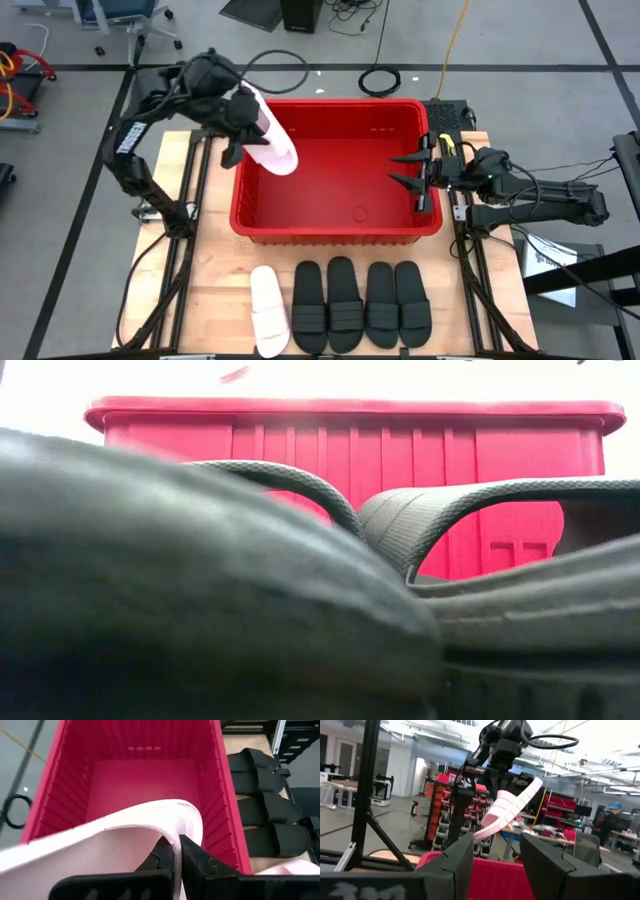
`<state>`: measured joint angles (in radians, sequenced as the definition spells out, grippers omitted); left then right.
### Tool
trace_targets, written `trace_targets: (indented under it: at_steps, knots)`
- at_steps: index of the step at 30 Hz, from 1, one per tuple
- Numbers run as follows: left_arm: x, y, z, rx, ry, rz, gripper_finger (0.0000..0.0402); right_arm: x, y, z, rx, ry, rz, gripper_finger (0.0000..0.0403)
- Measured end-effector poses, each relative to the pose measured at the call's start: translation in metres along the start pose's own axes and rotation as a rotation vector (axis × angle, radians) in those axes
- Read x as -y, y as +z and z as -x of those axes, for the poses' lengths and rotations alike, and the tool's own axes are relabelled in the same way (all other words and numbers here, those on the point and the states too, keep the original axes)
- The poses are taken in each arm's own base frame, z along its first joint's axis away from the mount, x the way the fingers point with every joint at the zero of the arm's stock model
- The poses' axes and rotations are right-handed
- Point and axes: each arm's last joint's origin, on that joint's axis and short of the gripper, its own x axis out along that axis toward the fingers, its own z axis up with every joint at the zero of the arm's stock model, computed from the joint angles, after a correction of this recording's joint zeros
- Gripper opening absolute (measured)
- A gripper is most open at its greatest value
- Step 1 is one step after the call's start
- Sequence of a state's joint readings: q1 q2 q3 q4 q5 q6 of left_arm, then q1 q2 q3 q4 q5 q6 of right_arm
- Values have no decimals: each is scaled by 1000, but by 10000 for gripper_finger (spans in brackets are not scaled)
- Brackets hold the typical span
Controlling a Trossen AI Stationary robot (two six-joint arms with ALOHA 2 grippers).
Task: Pick and place slides into bin
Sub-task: Put the pink slide into the red bin
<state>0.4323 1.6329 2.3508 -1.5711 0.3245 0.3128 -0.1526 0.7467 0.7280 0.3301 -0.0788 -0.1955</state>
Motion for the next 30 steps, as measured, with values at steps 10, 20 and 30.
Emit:
trace_targets:
  at_steps: [10, 20, 30]
  knots:
    - [-39, 8, -75, -125, -153, 58, 5, 1, -11, 1, -111, 10, 8, 150]
    - [-55, -39, -155, -385, -362, 119, 5, 0, -15, 1, -157, 23, 16, 150]
    - [-53, -91, -198, -594, -479, 188, 5, -2, -17, 2, -170, 54, 20, 150]
